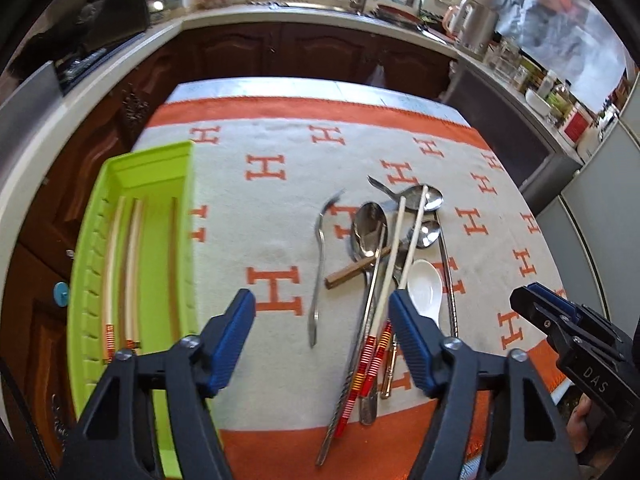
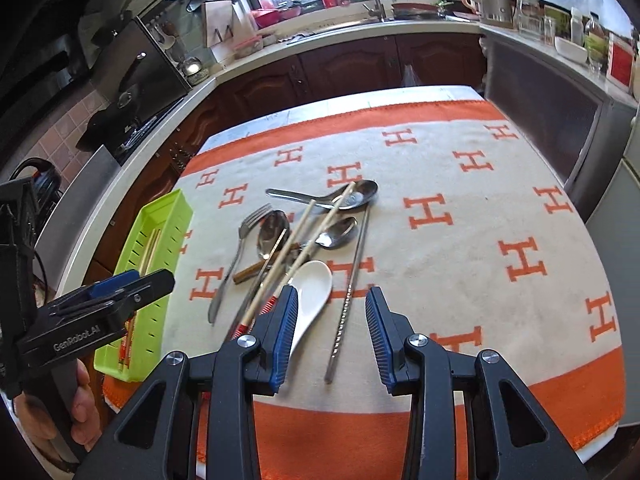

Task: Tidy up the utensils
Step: 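Move both open tools back over the utensil pile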

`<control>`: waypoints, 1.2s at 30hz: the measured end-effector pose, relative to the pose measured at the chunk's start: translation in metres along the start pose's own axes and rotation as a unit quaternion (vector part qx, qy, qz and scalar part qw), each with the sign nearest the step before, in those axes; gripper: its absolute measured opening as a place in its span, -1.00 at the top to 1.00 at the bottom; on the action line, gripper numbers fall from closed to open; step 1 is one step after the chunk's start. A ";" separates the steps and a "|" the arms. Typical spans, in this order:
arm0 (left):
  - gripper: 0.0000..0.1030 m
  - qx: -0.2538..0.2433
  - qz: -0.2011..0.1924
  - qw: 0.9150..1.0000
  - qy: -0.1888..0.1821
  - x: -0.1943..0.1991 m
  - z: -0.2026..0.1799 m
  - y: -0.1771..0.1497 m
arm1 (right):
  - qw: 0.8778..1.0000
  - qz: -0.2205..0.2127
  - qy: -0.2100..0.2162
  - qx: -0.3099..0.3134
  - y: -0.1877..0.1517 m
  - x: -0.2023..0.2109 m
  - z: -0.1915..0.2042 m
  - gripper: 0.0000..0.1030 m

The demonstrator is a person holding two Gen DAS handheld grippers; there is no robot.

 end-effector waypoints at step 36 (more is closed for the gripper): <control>0.61 -0.045 0.090 0.995 0.009 -0.064 -0.003 -0.048 | 0.999 0.039 0.021 -0.009 -0.019 -0.063 -0.020 0.31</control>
Point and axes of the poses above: each gripper's, at about its wrist camera, not at the fingertips, and x roughly against the way its jaws point, z to its left, y to its top, the point moved 8 cm from there along -x, roughly the way its jaws point, and after that the axes turned 9 degrees about x, right-handed, at the moved point
